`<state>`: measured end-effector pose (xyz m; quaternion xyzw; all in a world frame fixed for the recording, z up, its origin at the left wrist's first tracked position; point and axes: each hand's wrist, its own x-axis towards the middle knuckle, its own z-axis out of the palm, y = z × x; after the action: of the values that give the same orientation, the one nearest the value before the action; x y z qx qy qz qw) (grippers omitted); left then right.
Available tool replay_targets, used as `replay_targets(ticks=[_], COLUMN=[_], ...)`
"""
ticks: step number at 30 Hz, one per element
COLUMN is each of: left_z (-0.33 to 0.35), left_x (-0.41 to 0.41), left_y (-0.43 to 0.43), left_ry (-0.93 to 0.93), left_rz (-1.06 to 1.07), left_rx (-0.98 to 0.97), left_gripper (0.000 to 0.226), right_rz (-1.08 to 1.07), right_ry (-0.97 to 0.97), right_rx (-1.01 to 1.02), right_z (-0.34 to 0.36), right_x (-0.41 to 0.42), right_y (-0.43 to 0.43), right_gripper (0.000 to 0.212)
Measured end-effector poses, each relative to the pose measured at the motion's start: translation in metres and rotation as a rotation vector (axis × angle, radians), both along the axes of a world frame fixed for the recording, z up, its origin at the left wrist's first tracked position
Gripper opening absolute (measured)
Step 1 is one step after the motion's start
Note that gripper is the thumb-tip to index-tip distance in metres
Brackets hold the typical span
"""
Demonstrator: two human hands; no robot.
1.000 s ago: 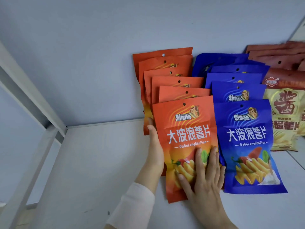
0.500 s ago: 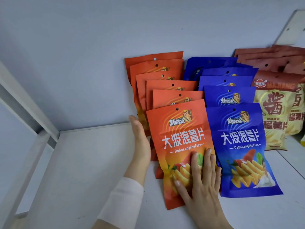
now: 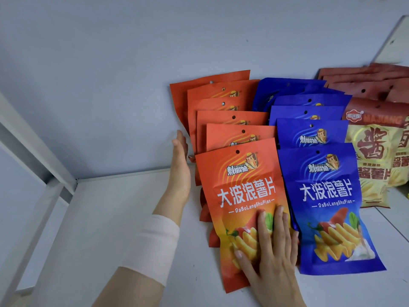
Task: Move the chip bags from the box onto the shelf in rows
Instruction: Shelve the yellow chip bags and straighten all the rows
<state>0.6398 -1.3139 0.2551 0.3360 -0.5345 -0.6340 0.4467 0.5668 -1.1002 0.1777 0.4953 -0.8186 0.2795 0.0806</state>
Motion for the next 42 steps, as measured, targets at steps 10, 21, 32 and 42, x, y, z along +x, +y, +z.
replay_targets(ticks=[10,21,32,42], left_z=[0.019,-0.03,-0.02,-0.019], left_x=[0.004,-0.002,-0.009,-0.011], left_y=[-0.01,0.067,0.076,0.077], left_ry=[-0.098,-0.142,-0.209,-0.194], left_rz=[-0.038,-0.019,0.038,0.08], left_rx=[-0.077,-0.067,-0.09,-0.057], left_gripper=[0.058,0.088,0.073,0.079], right_rz=[0.002,-0.033,0.213,0.17], right_ry=[0.003,-0.053,0.0,0.108], right_rx=[0.036,0.052,0.081,0.071], right_z=[0.003,0.016,0.01,0.003], right_x=[0.0,0.008,-0.006,-0.012], right_y=[0.002,-0.015,0.013,-0.001], right_gripper=[0.079,0.065,0.06,0.061])
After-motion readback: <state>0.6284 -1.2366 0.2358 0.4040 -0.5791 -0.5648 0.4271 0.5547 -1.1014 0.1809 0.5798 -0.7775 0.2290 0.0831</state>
